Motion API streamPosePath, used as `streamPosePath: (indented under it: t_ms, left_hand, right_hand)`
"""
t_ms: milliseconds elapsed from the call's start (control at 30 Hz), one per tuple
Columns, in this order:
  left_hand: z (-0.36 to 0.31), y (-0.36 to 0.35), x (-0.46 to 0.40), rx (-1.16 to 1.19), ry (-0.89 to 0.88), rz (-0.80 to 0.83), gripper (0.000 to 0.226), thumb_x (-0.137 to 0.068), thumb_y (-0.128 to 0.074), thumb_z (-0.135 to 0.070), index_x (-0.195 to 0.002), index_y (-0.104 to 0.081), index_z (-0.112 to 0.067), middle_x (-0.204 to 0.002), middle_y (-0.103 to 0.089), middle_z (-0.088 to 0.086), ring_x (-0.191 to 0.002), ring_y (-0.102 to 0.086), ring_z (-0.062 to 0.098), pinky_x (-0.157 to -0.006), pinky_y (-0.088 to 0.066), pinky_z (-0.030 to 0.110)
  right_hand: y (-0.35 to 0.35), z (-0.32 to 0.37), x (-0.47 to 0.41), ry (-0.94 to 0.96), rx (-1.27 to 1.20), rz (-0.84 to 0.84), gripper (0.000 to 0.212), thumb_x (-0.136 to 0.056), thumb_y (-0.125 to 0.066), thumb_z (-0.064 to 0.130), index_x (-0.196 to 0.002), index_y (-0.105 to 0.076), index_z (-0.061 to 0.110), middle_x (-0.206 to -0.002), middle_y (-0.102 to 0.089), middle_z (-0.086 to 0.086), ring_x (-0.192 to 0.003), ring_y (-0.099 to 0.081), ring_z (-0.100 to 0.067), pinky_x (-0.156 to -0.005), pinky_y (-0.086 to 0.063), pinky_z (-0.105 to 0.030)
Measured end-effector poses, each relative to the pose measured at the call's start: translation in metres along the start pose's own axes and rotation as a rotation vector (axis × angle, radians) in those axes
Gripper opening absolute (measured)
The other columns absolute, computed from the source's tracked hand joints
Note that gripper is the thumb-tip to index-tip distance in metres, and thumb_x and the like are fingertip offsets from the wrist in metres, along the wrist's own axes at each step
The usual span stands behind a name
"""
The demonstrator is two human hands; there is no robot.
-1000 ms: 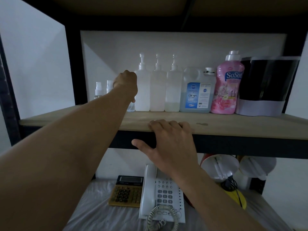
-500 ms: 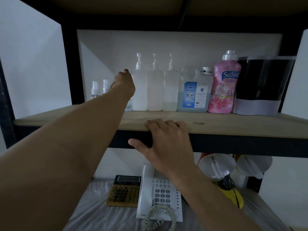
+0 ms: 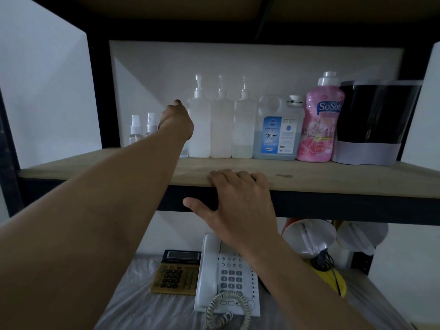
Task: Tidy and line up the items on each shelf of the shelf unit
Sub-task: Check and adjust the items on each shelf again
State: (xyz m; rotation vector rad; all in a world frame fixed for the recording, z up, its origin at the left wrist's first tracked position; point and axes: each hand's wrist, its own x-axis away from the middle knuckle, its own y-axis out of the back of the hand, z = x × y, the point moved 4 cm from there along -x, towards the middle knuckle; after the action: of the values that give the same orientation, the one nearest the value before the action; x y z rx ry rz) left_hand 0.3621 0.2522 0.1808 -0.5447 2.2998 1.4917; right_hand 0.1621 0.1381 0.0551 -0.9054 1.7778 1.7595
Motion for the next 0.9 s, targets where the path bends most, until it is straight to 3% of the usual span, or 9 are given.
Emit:
streamPosePath:
  t_ms: [233,467,633,700,800,833,900]
  left_hand:
    - [-0.002,-0.004,0.006,-0.028,0.008,0.000,0.074,-0.086,-0.057,0.010,-0.150,-0.024,-0.004,-0.137,-0.046,0.022,-0.125,-0.051,0.040,-0.078,-0.044,0.040]
    - [-0.004,-0.001,0.013,0.001,0.010,0.007,0.077,-0.086,-0.056,0.012,-0.152,-0.020,-0.005,-0.142,-0.043,0.021,-0.130,-0.048,0.039,-0.085,-0.047,0.042]
    - [-0.008,0.010,0.020,0.055,-0.012,-0.033,0.057,-0.088,-0.052,0.010,-0.141,-0.030,0.005,-0.138,-0.047,0.023,-0.129,-0.050,0.037,-0.096,-0.047,0.040]
    - [-0.011,0.019,0.025,0.029,-0.061,-0.056,0.055,-0.087,-0.058,0.009,-0.137,-0.035,0.007,-0.130,-0.053,0.022,-0.122,-0.055,0.036,-0.085,-0.047,0.036]
    - [-0.012,0.044,0.030,-0.059,-0.195,-0.056,0.036,-0.083,-0.071,-0.003,-0.115,-0.054,0.002,-0.097,-0.058,0.012,-0.102,-0.063,0.032,-0.070,-0.042,0.030]
    - [-0.009,0.053,0.030,-0.076,-0.236,-0.056,0.036,-0.083,-0.073,-0.009,-0.114,-0.058,0.000,-0.097,-0.060,0.011,-0.100,-0.063,0.031,-0.071,-0.045,0.031]
    - [0.002,0.072,0.029,-0.071,-0.314,-0.050,0.046,-0.083,-0.071,-0.022,-0.125,-0.062,-0.008,-0.122,-0.063,0.008,-0.114,-0.060,0.028,-0.087,-0.051,0.034]
  right_hand:
    - [-0.001,-0.001,0.000,0.004,0.017,0.012,0.077,-0.090,-0.024,0.084,-0.111,-0.067,0.024,-0.107,-0.071,0.006,-0.095,-0.063,-0.020,-0.087,-0.039,-0.043]
    - [-0.001,-0.002,-0.001,-0.006,0.032,0.026,0.077,-0.089,-0.023,0.085,-0.111,-0.067,0.026,-0.107,-0.070,0.006,-0.096,-0.061,-0.021,-0.087,-0.039,-0.043]
    - [0.002,0.000,-0.001,-0.007,0.018,0.056,0.077,-0.090,-0.021,0.084,-0.117,-0.065,0.026,-0.113,-0.068,0.007,-0.100,-0.059,-0.021,-0.090,-0.039,-0.044]
    - [0.004,0.001,0.000,-0.003,0.025,0.065,0.077,-0.090,-0.020,0.084,-0.118,-0.063,0.026,-0.114,-0.066,0.007,-0.101,-0.058,-0.020,-0.092,-0.038,-0.043]
    - [0.009,0.001,0.002,-0.012,-0.008,0.047,0.073,-0.090,-0.024,0.083,-0.117,-0.063,0.027,-0.115,-0.066,0.008,-0.104,-0.058,-0.018,-0.094,-0.035,-0.042]
    - [0.009,0.001,0.002,-0.014,-0.010,0.044,0.073,-0.090,-0.025,0.083,-0.117,-0.064,0.027,-0.115,-0.066,0.009,-0.105,-0.058,-0.018,-0.095,-0.035,-0.041]
    - [0.010,0.002,0.003,-0.017,-0.008,0.051,0.073,-0.090,-0.026,0.083,-0.119,-0.064,0.028,-0.117,-0.066,0.009,-0.107,-0.057,-0.018,-0.097,-0.035,-0.041]
